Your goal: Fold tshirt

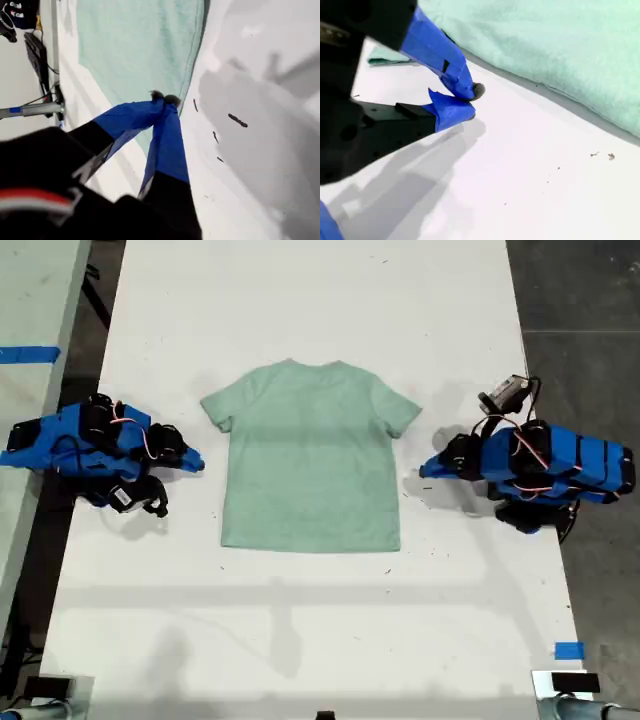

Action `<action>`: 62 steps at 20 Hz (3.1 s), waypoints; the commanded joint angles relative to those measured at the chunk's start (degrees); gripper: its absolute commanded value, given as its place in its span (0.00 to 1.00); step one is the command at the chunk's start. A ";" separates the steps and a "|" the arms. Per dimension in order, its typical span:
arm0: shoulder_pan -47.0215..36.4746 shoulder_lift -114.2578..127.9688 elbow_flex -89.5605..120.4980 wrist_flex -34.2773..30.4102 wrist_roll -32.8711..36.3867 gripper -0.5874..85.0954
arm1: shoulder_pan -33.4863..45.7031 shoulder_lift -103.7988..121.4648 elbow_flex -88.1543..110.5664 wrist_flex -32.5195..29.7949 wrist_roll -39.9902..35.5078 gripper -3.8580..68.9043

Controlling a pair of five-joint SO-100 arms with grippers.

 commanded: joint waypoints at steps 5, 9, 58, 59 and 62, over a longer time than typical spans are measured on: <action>-6.24 -32.52 -26.10 -6.42 6.77 0.01 | 3.87 -22.24 -23.29 0.79 -6.94 0.03; -13.36 -49.48 -45.44 -1.23 16.70 0.01 | 10.63 -39.11 -39.90 3.52 -17.75 0.03; -39.11 -93.52 -83.23 17.40 40.52 0.01 | 38.50 -113.91 -67.06 -12.22 -70.31 0.03; -39.02 -93.60 -83.23 17.40 40.43 0.01 | 38.50 -113.38 -67.94 -10.63 -69.52 0.03; -38.76 -93.60 -82.97 17.40 40.34 0.01 | 35.60 -107.31 -74.88 -1.58 -65.48 0.03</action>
